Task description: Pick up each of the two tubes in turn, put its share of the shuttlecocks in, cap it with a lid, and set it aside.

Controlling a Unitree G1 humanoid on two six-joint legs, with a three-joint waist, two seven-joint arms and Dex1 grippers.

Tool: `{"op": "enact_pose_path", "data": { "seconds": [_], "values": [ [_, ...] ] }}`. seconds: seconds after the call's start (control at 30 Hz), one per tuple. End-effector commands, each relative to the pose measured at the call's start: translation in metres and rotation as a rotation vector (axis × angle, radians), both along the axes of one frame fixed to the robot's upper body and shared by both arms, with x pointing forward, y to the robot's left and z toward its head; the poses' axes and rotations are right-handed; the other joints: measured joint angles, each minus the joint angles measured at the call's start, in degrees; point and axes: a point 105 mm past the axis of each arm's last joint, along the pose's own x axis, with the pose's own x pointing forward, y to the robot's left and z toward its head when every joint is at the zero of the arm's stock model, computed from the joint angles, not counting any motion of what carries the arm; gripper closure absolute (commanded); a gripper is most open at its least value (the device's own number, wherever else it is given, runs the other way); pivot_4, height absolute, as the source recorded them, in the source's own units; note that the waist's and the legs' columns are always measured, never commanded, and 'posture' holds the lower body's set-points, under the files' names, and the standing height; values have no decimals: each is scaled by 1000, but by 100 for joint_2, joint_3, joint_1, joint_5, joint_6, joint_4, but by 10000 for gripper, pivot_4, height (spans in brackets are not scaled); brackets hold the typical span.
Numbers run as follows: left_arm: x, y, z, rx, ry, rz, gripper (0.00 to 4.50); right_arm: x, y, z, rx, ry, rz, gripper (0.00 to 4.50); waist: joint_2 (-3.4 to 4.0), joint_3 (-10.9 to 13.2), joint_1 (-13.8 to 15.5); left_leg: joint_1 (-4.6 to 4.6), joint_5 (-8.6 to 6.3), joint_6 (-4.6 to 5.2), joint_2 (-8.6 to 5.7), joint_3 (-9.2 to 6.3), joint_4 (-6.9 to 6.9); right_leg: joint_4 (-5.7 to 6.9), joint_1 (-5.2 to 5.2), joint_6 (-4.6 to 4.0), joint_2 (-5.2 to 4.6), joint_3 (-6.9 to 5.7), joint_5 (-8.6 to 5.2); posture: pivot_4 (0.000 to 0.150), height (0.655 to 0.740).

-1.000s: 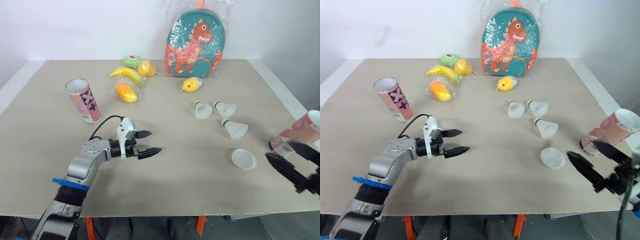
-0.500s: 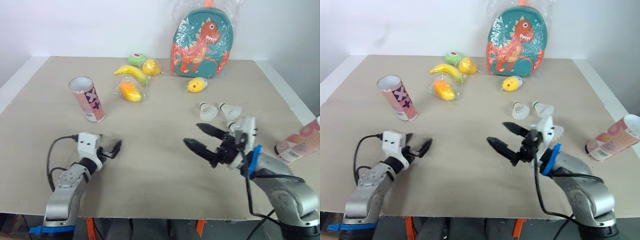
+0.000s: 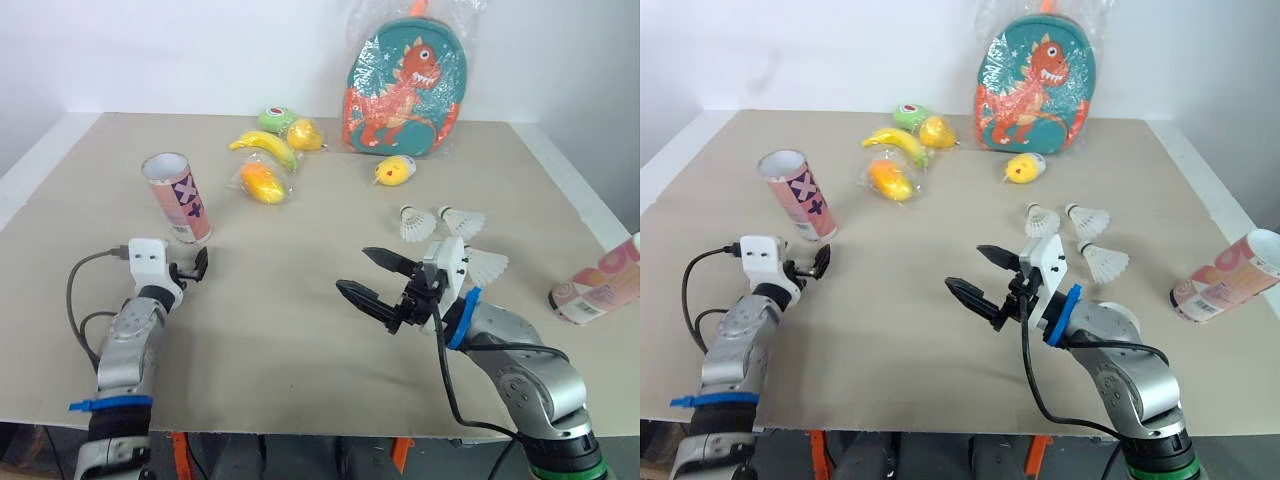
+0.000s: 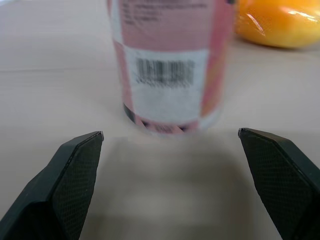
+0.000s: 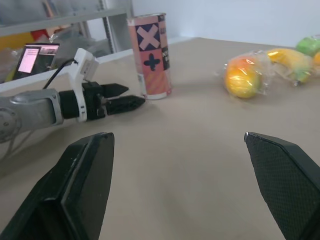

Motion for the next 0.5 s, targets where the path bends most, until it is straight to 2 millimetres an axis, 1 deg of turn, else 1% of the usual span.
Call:
{"op": "enact_pose_path", "data": {
  "seconds": [0.03,0.17,0.3,0.43,0.5],
  "values": [
    [16,4,3,10,1,-1,0,-11,2,17,-1,-68,22,504,0,0,9,0,0,0,0,0,0,0,0,0,0,0,0,1500,7347],
    [35,-7,9,30,-4,-77,0,-16,4,24,-17,-95,33,504,0,0,10,-1,2,-1,-1,0,0,-1,0,3,0,0,0,1500,7347],
    [50,-14,17,43,-22,-115,0,-18,5,30,-21,-114,33,504,-1,0,16,-4,2,-1,-3,-1,-1,-2,0,4,0,0,0,1500,7347],
    [58,-12,23,54,-35,-113,0,-19,5,31,-25,-120,33,504,-2,1,15,-11,1,-2,-3,-2,-3,-5,-3,-1,0,0,1,1500,7347],
    [65,-11,31,55,-46,-98,0,-19,5,31,-28,-120,28,504,-4,2,16,-12,1,-2,-3,-3,-4,-6,-4,-8,0,0,5,1500,7347]
  ]
}}
